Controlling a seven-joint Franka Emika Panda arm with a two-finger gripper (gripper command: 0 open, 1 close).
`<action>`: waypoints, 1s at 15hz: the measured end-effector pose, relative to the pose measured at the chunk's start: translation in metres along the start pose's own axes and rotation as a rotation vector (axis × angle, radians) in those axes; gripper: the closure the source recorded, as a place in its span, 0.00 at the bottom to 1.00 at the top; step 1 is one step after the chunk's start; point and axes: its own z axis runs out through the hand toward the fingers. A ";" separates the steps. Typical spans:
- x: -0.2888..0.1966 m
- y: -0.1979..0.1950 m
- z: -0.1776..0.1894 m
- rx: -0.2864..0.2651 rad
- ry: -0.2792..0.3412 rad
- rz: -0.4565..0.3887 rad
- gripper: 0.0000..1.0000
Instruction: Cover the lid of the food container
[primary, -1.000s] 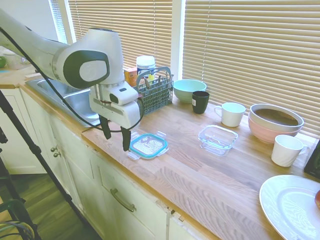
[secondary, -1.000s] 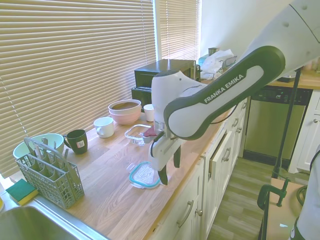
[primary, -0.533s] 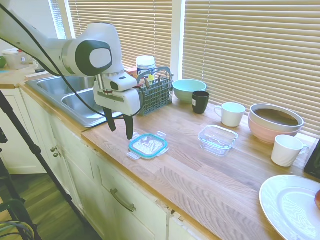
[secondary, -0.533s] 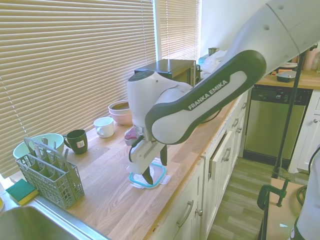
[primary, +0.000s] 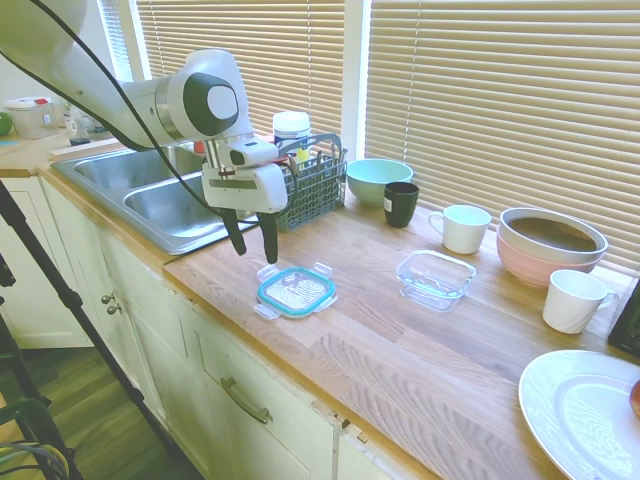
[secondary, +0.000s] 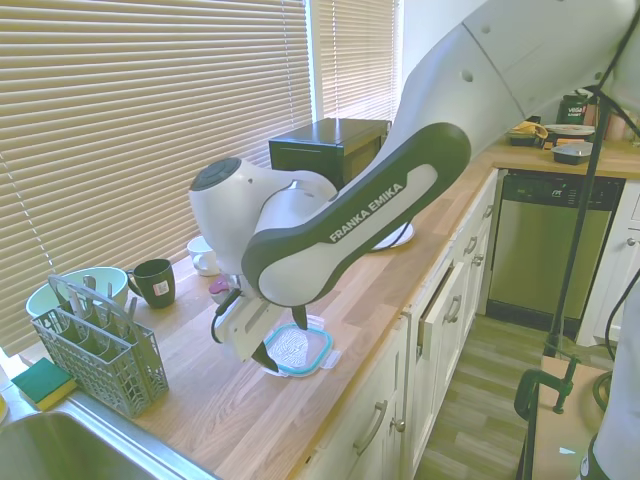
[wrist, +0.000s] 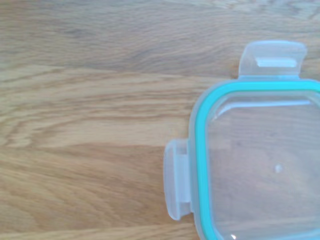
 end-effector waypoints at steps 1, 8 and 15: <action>0.000 -0.006 0.004 -0.010 0.003 0.000 0.00; 0.002 -0.031 0.028 -0.084 0.037 0.011 0.00; 0.003 -0.034 0.047 -0.151 0.087 0.020 0.00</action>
